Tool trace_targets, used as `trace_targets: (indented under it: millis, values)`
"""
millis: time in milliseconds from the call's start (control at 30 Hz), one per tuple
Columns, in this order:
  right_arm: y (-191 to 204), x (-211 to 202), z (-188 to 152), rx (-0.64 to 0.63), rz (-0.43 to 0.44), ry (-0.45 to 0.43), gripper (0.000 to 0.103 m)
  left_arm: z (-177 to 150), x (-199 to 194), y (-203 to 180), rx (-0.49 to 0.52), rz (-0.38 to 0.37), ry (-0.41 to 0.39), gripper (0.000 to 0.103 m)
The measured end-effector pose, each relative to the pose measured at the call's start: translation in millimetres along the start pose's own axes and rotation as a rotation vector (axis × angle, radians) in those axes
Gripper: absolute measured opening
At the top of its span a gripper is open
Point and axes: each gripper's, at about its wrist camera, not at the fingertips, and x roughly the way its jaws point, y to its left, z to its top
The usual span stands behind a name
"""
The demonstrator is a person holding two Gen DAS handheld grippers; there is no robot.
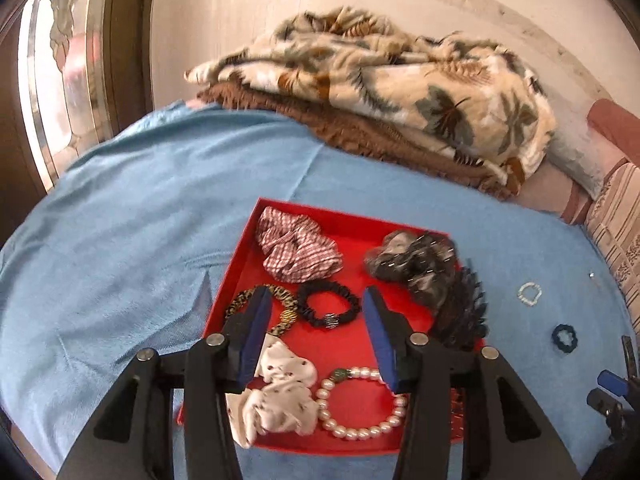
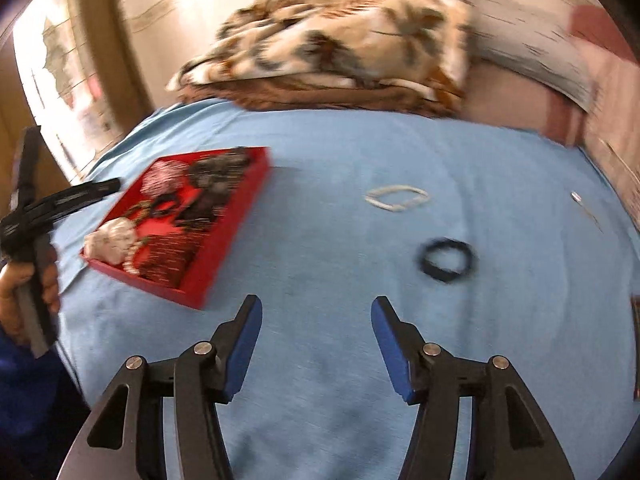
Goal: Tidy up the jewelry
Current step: 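Move both open tools toward the remaining bracelet and hair tie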
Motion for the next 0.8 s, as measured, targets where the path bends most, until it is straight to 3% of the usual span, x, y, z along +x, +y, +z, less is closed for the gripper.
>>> trace_targets:
  millis: [167,433,633,800]
  values:
    - [-49,-13,-10,0.083,-0.043,-0.015,0.062,-18,-25,-14,0.024,0.027,-0.071,0.055]
    - [-94,-23,-26,0.189,-0.036,-0.045,0.062,-65,-58,-55,0.158,0.062,-0.051,0.055]
    - [-102,-21,-22,0.211,0.003,-0.056,0.062,-78,-81,-102,0.275,0.010,-0.038,0.056]
    - [-101,-22,0,0.172,0.012,-0.089,0.062,-67,-77,-135,0.282,-0.071,0.003,0.056]
